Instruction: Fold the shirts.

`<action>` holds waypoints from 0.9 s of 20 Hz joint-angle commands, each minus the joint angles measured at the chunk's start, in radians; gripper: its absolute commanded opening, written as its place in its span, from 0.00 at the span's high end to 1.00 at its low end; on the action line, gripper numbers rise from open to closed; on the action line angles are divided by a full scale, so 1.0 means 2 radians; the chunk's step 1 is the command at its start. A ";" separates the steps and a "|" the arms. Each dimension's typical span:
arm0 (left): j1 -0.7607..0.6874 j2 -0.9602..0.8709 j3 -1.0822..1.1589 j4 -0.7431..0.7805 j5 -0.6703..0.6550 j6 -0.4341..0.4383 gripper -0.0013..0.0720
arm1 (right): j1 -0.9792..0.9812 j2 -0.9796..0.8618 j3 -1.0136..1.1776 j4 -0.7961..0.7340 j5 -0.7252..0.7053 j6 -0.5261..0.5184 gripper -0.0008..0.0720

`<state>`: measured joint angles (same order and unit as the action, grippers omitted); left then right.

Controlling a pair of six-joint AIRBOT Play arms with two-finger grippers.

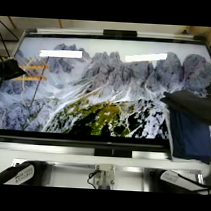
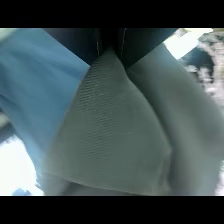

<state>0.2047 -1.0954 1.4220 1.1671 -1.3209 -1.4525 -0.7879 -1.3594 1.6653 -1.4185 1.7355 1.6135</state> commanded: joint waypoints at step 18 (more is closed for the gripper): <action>-0.051 -0.005 0.000 0.009 0.000 0.029 0.93 | -0.101 0.136 -0.168 -0.090 -0.020 0.000 0.26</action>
<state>0.1181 -1.0988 1.4220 1.1690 -1.3186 -1.4300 -0.9886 -1.0920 1.1698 -1.5707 1.7523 1.6321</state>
